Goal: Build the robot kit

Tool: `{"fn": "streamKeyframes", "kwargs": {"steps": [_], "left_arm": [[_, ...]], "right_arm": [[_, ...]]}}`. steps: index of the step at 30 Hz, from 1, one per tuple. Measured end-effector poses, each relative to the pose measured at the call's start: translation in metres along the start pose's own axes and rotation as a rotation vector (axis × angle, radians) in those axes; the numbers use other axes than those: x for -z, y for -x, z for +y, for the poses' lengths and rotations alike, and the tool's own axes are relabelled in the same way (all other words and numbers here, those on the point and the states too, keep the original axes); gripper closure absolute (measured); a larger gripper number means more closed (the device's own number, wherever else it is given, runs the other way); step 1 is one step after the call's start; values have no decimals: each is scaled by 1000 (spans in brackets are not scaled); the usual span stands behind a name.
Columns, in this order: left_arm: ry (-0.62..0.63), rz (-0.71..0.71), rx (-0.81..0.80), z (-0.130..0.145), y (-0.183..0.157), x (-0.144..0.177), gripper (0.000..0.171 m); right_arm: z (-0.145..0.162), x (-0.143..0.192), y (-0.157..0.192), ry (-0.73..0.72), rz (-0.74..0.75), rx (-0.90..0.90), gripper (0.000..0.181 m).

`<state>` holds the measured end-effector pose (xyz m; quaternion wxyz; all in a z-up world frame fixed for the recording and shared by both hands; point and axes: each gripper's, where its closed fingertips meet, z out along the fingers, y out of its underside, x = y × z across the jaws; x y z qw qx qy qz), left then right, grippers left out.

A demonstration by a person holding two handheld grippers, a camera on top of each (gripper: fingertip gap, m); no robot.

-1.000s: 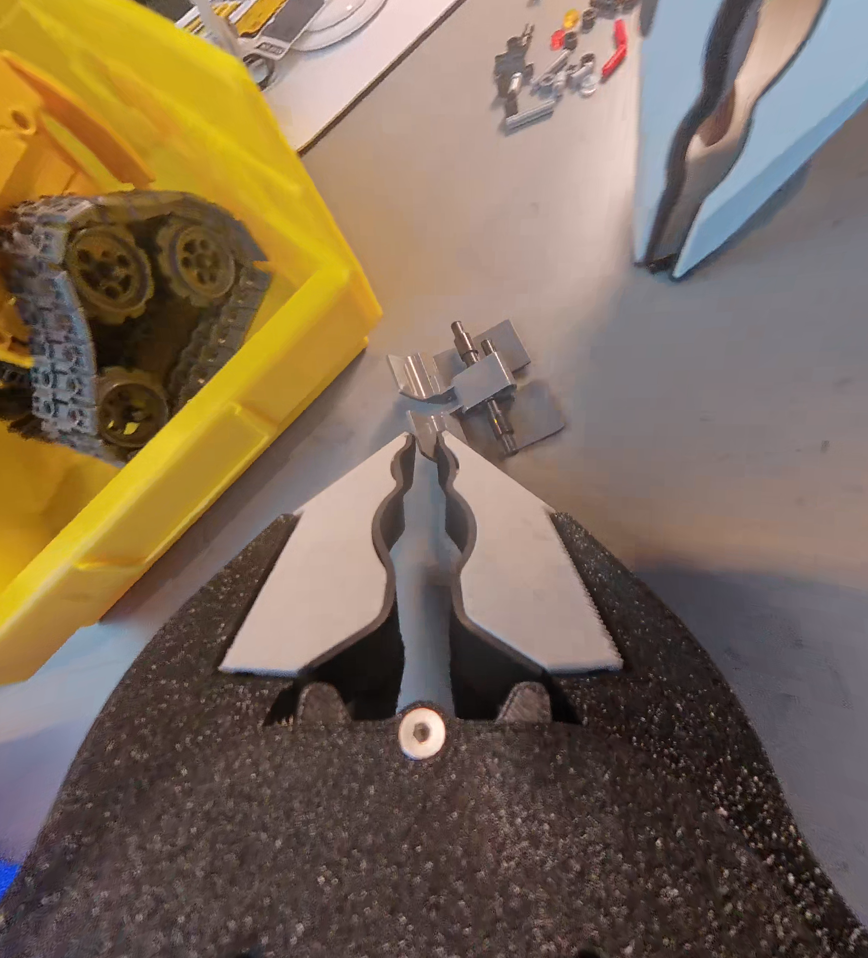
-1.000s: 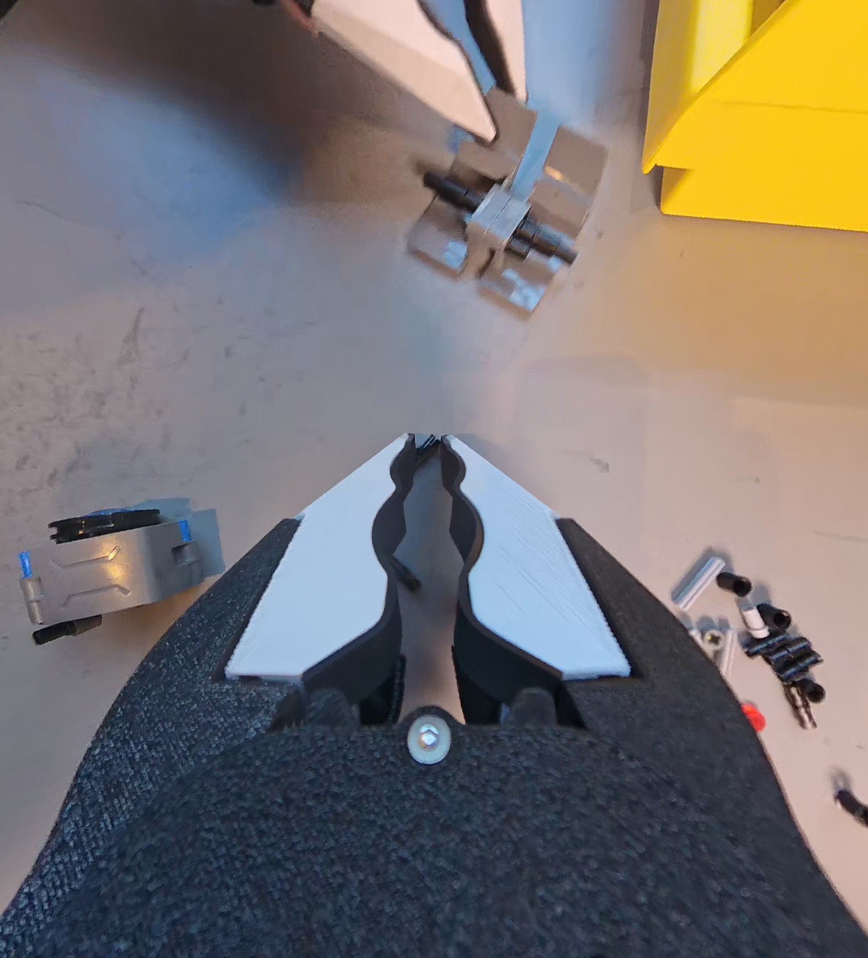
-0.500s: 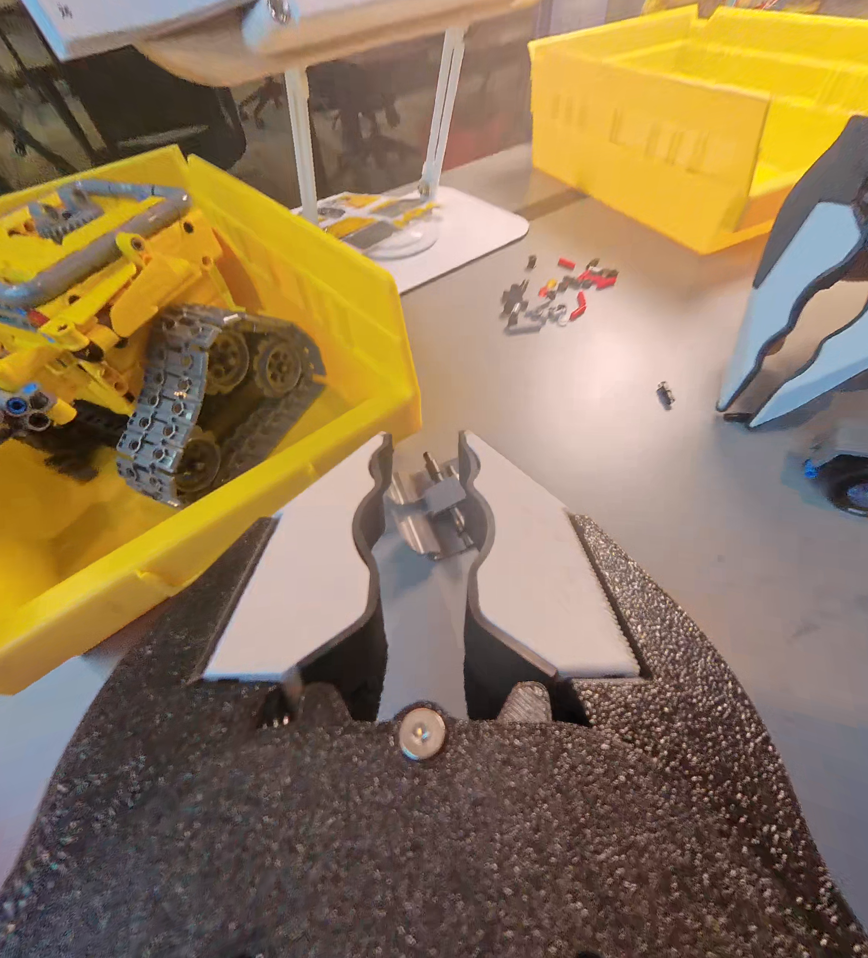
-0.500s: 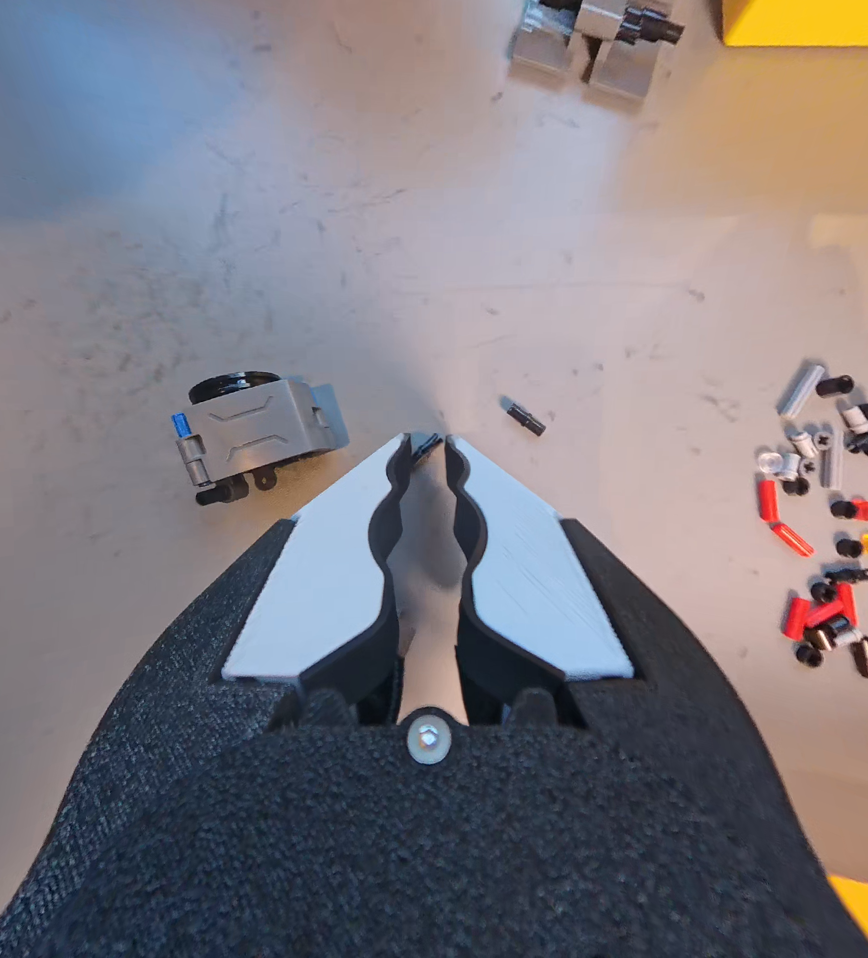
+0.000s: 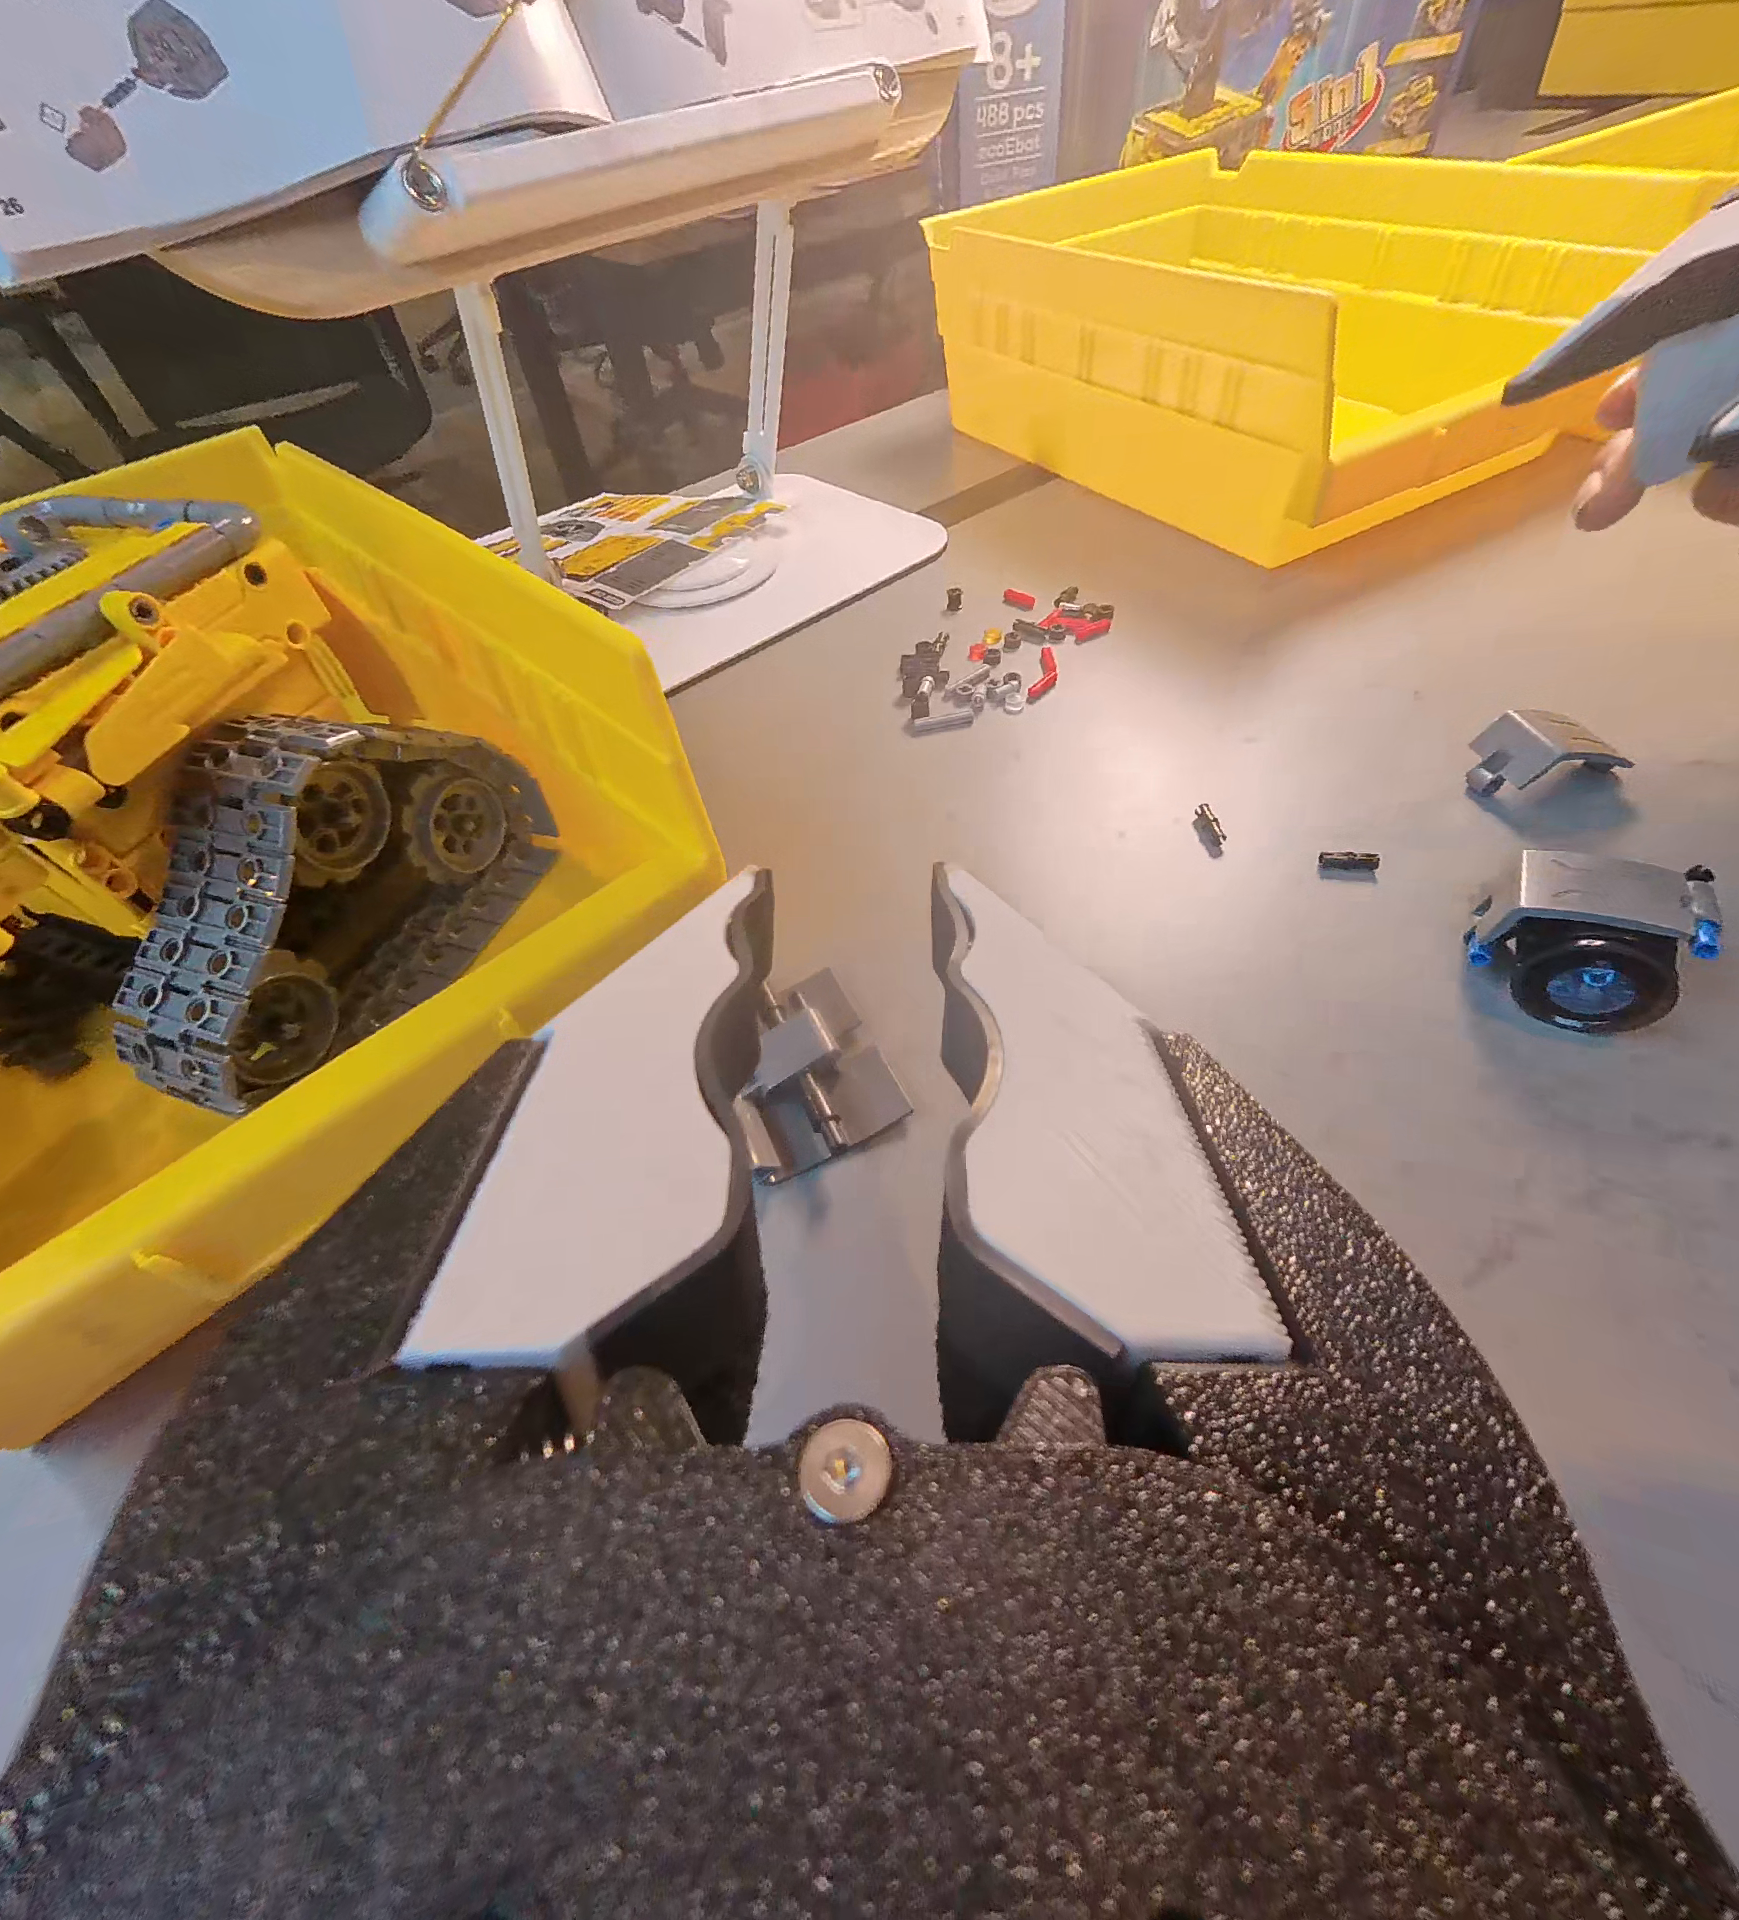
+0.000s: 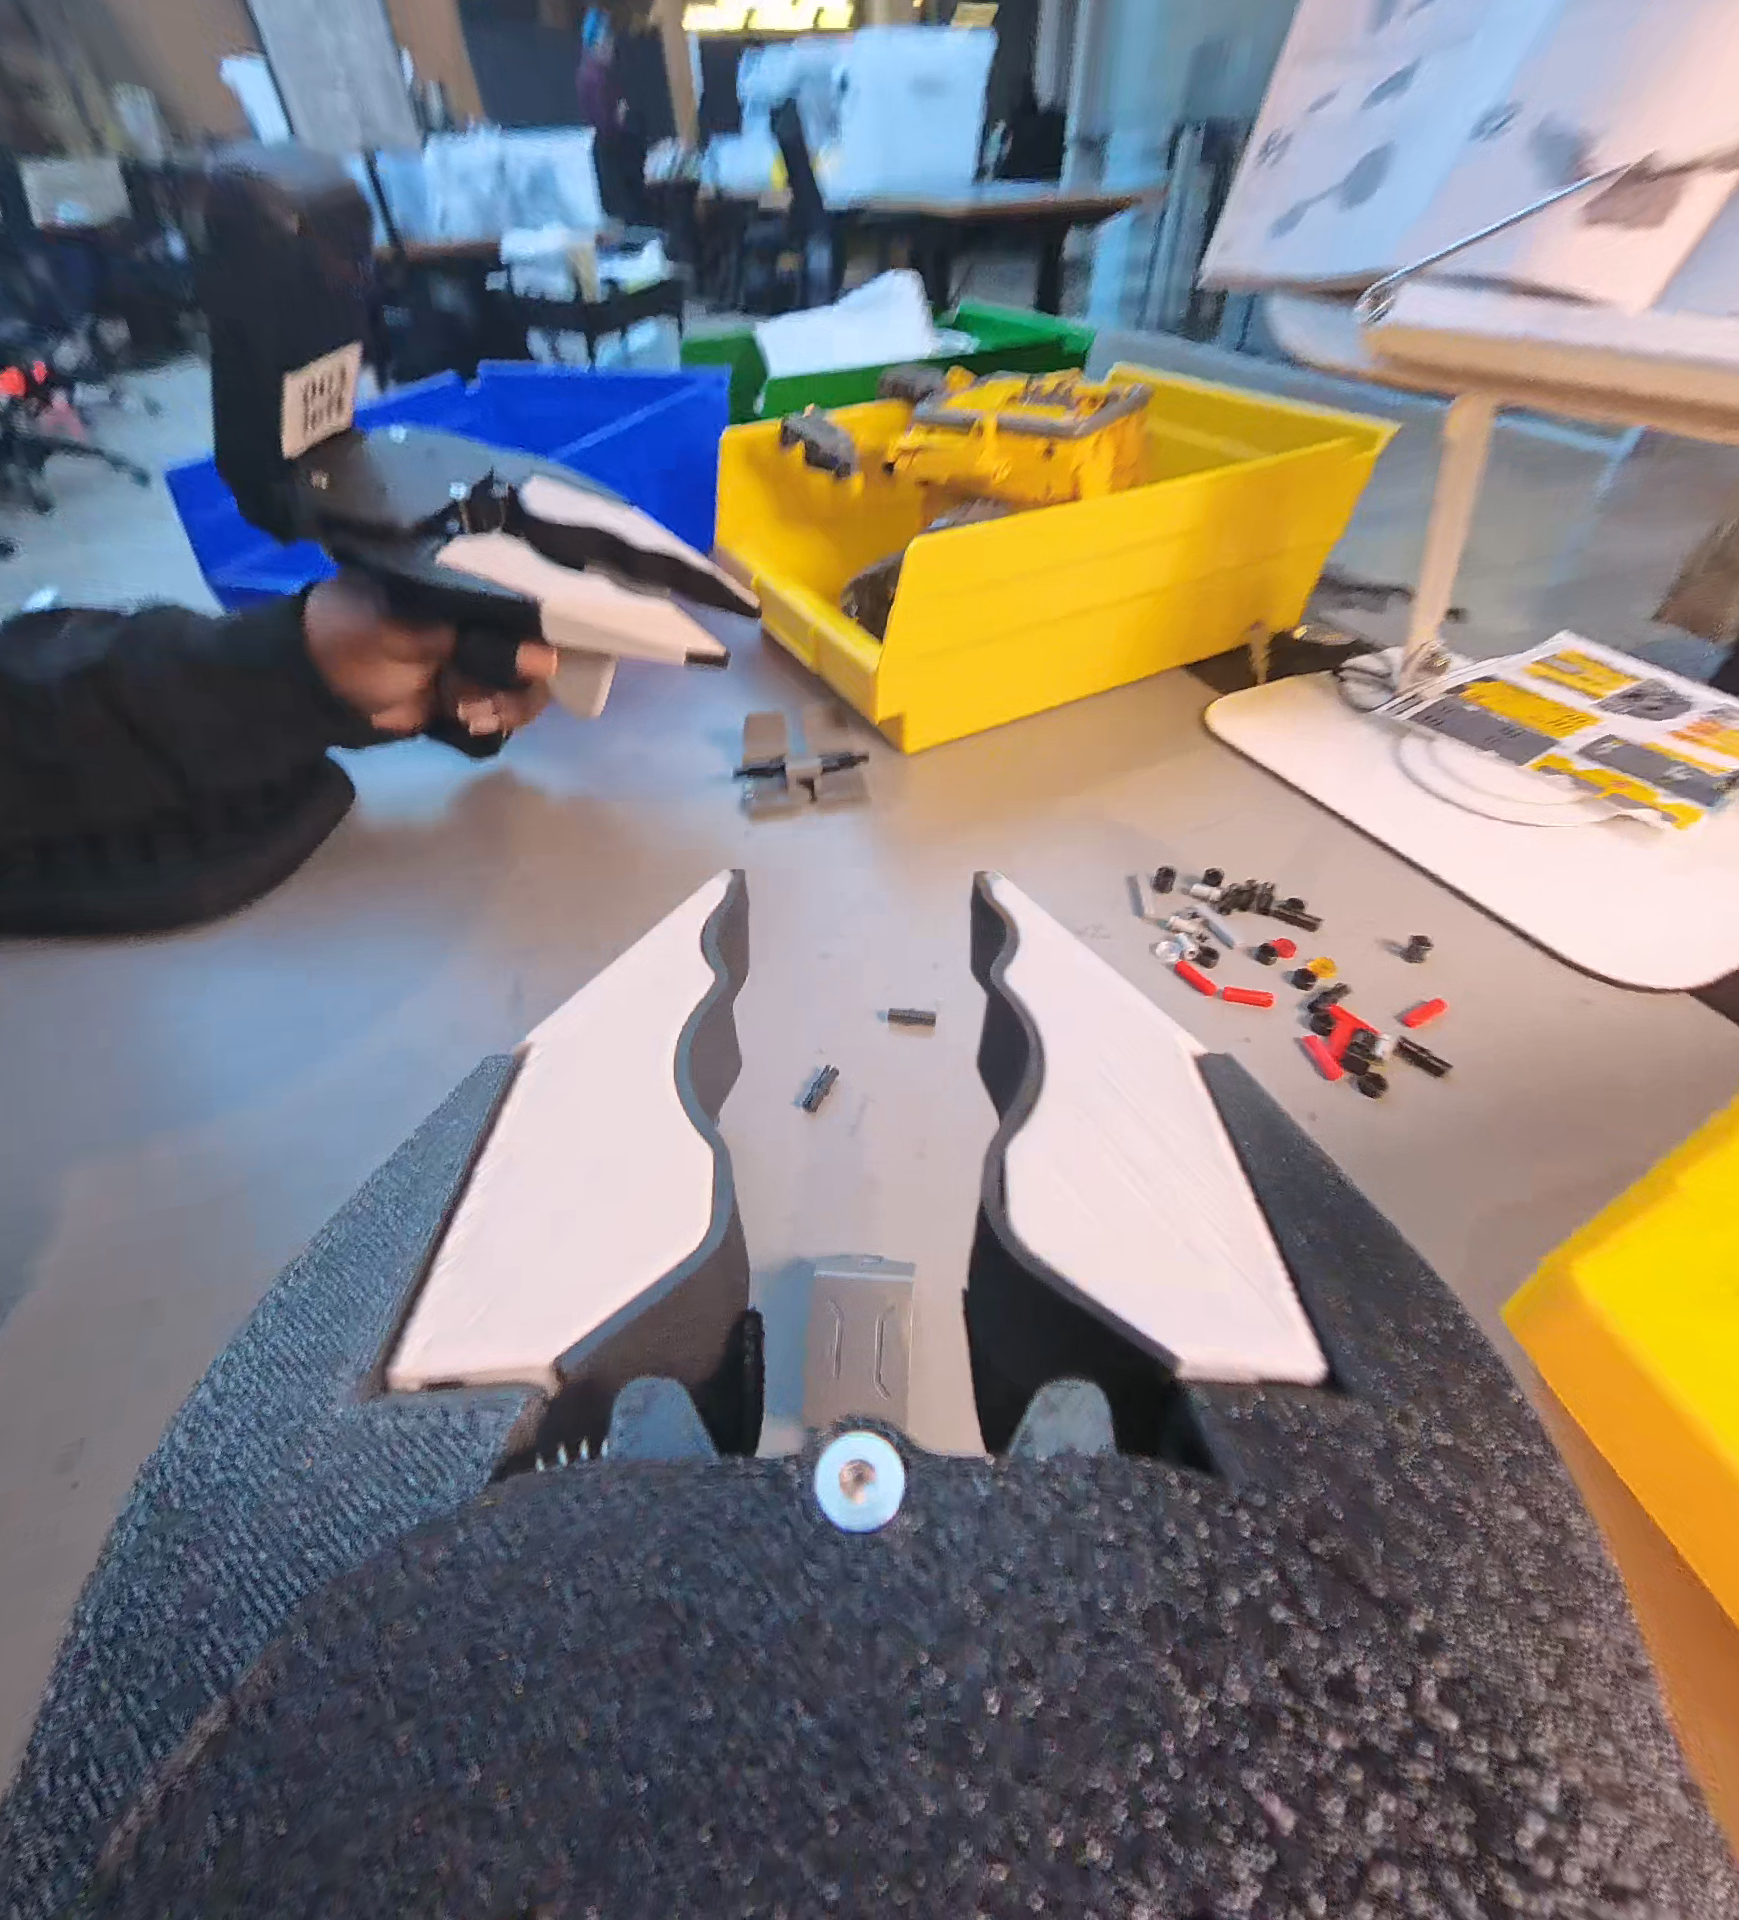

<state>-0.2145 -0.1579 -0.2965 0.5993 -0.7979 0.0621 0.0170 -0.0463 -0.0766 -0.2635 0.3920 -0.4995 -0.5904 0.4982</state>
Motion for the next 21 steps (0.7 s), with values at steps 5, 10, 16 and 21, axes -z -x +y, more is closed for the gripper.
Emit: {"fn": "streamKeyframes", "kwargs": {"steps": [5, 10, 16, 21], "left_arm": [[-26, 11, 28, -4, -2, 1, 142], [-62, 6, 52, -10, 0, 3, 137], [-89, 20, 103, -13, 1, 3, 131], [-106, 14, 136, -15, 4, 5, 128]], "right_arm": [[-13, 14, -14, -143, 100, -19, 137], [-15, 21, -25, -206, 148, -28, 137], [-7, 20, -22, -188, 148, 23, 143], [-4, 21, -22, -173, 163, 66, 144]]}}
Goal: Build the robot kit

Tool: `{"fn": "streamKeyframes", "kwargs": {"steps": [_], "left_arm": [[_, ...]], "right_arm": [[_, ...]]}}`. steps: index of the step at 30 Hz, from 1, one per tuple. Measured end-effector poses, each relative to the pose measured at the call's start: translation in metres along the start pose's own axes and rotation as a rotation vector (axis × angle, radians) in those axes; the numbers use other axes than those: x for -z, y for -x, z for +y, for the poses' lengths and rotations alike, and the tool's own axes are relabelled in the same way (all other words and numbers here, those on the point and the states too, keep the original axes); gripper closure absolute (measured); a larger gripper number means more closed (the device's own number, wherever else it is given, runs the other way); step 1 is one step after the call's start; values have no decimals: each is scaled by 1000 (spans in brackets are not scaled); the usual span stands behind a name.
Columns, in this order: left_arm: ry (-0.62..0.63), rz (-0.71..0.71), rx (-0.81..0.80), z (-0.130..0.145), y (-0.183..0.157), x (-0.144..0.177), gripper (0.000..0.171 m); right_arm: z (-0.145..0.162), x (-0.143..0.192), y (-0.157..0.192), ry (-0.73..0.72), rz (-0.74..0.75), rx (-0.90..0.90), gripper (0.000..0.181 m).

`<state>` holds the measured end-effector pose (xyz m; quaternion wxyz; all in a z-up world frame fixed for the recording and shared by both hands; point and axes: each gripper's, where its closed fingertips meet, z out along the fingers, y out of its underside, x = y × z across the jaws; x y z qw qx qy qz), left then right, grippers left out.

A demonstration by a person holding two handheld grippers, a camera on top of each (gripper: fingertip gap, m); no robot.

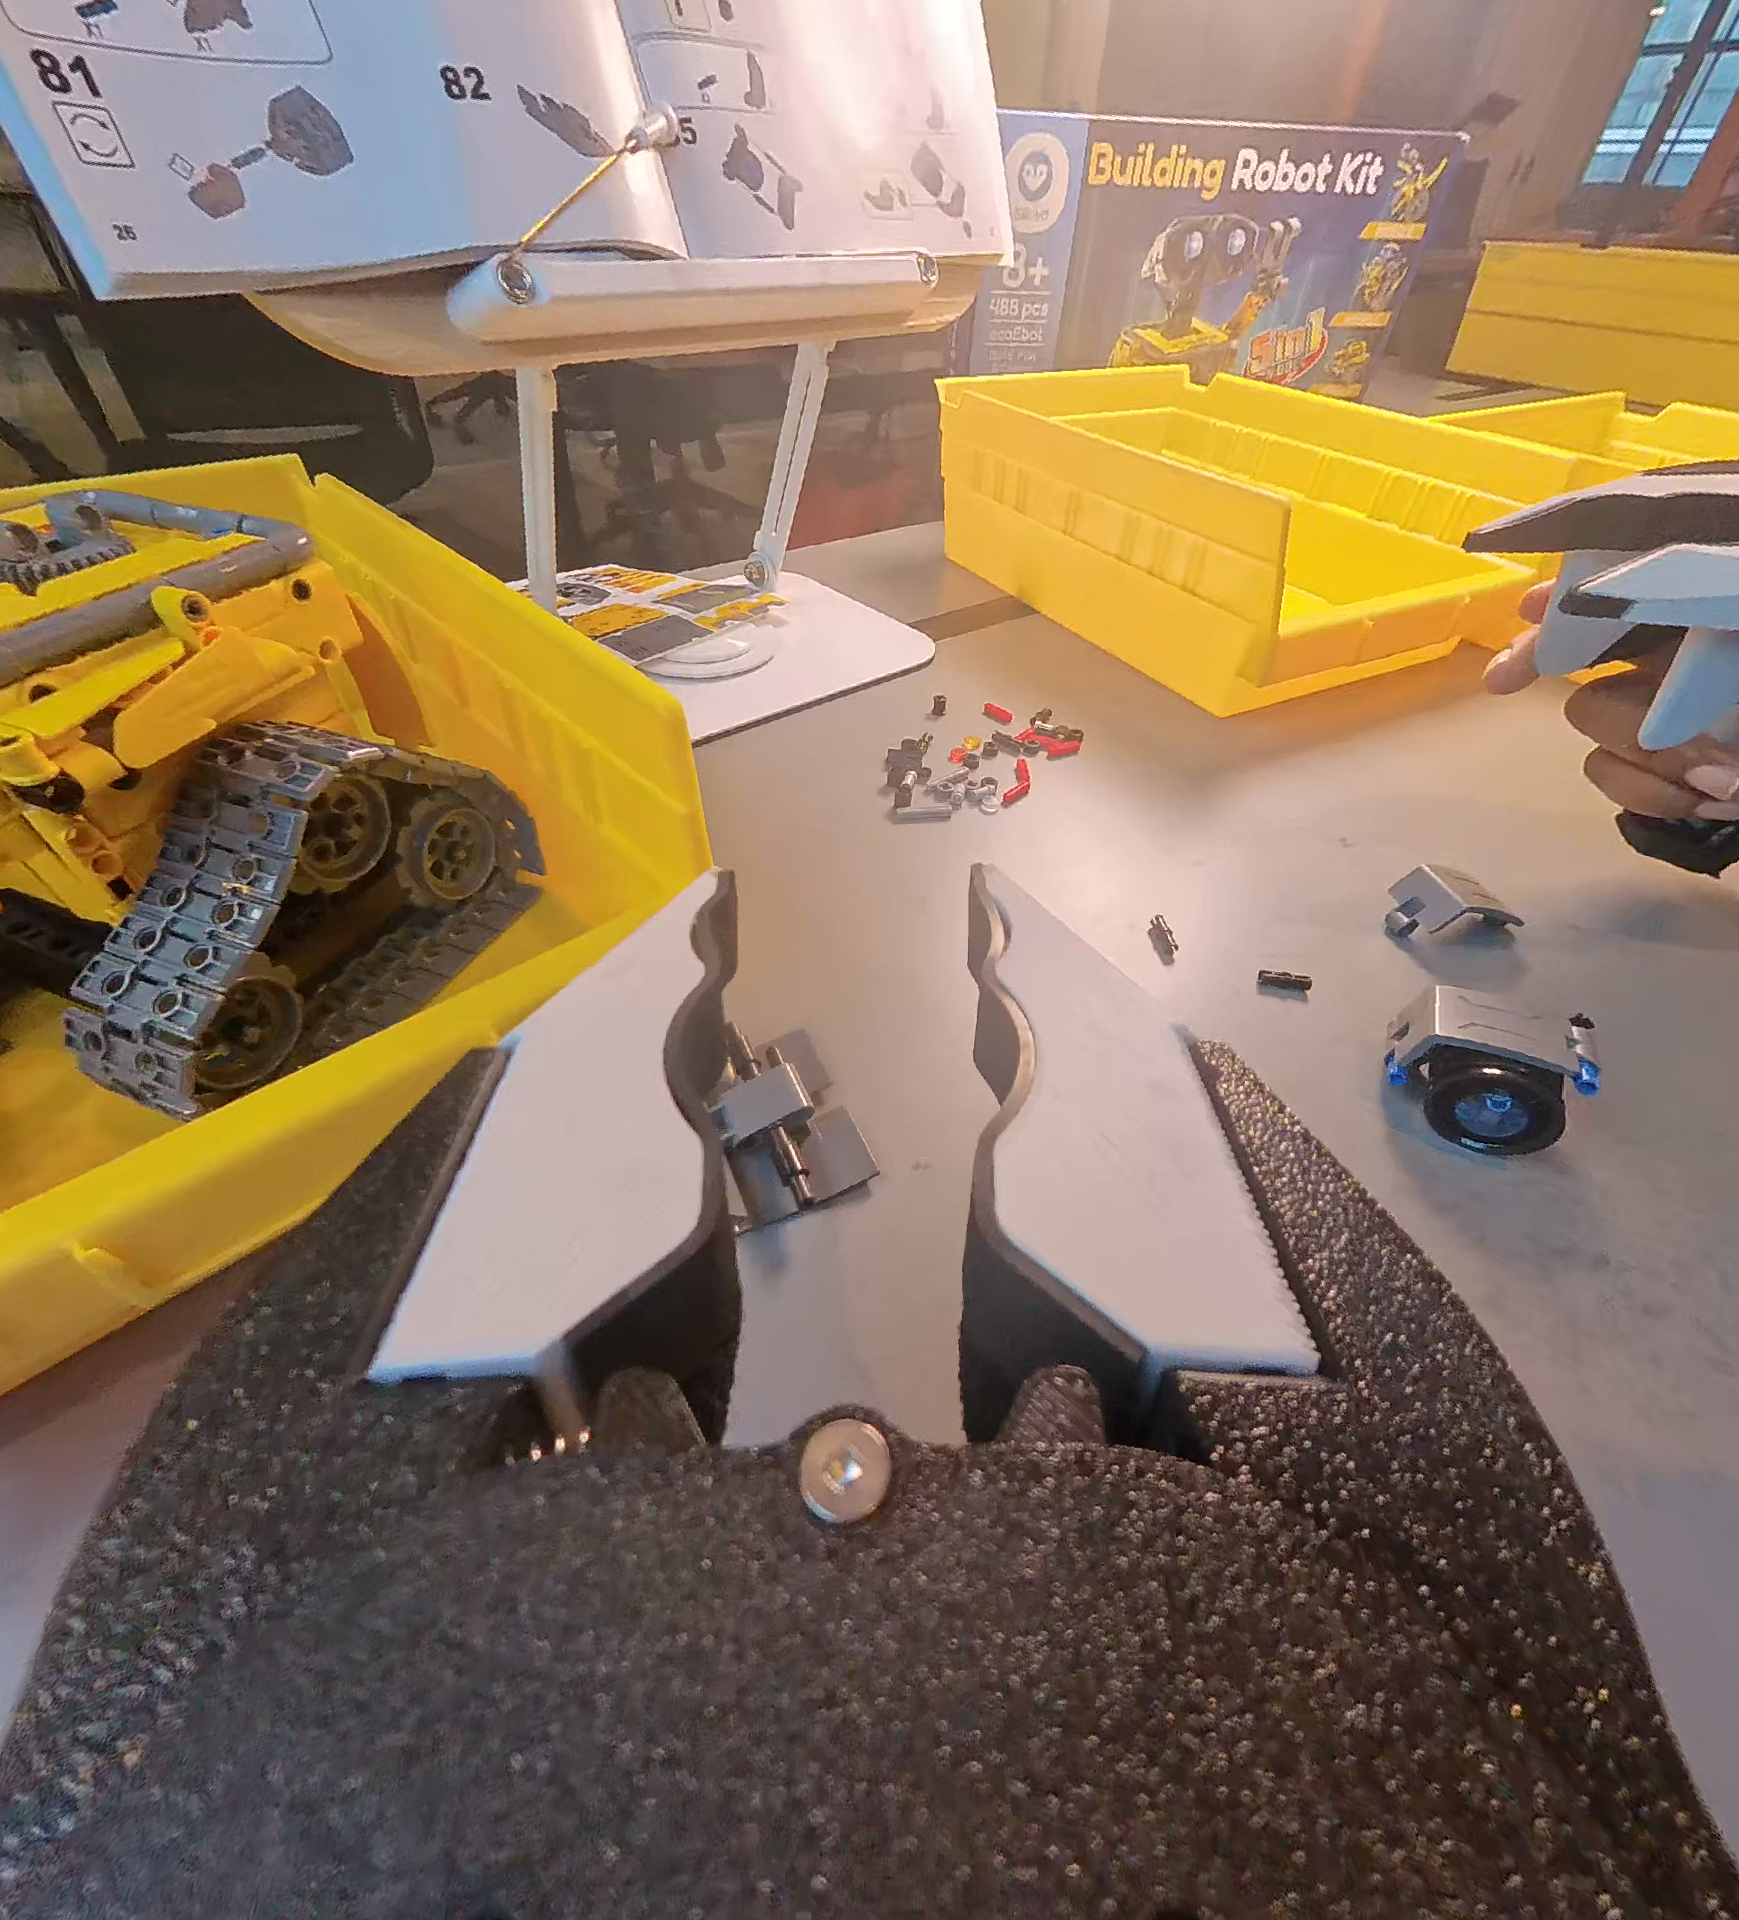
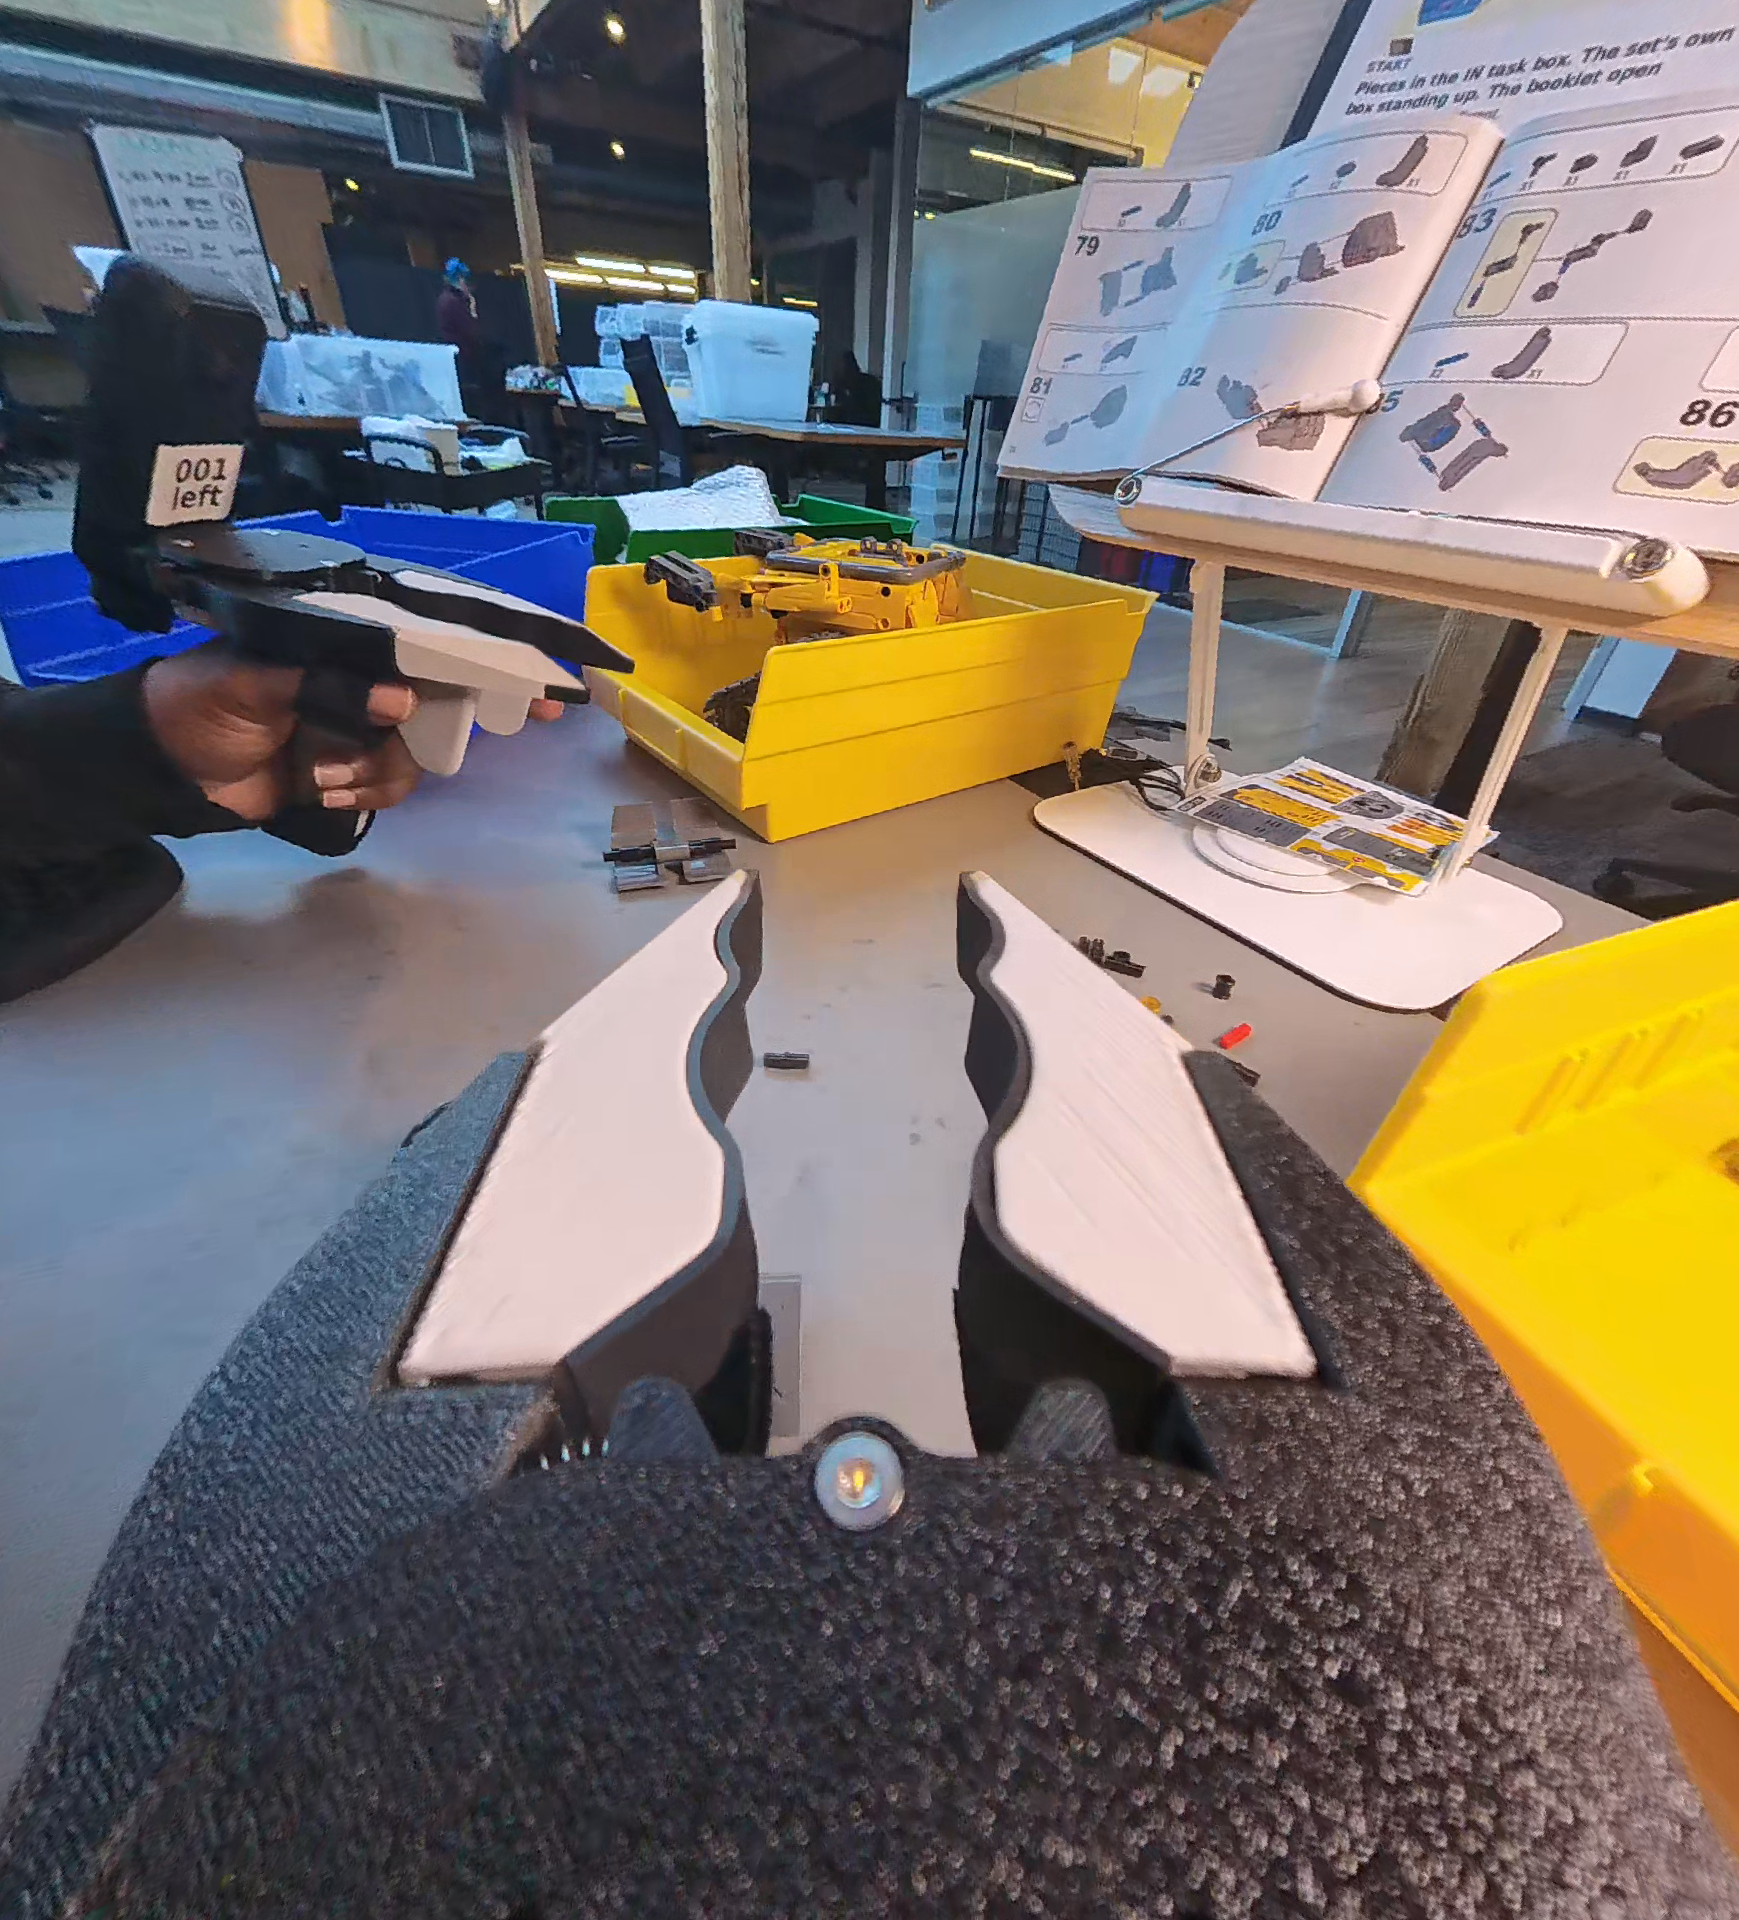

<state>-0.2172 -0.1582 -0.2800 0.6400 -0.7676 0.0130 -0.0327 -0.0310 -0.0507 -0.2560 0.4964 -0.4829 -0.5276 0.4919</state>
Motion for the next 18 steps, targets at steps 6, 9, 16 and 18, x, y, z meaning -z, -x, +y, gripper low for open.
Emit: {"fn": "streamKeyframes", "kwargs": {"steps": [6, 9, 16, 18], "left_arm": [[-4, -12, 10, 0, 4, 0, 125], [-1, -7, 4, 1, 2, 0, 125], [-8, -31, -35, -2, 4, 2, 129], [-14, -38, -32, -3, 6, 3, 129]], "right_arm": [[4, 0, -6, 8, 21, -18, 143], [8, -1, -7, 23, 27, -19, 143], [16, -5, -3, 56, 14, -26, 143], [17, -6, -2, 60, 12, -22, 143]]}}
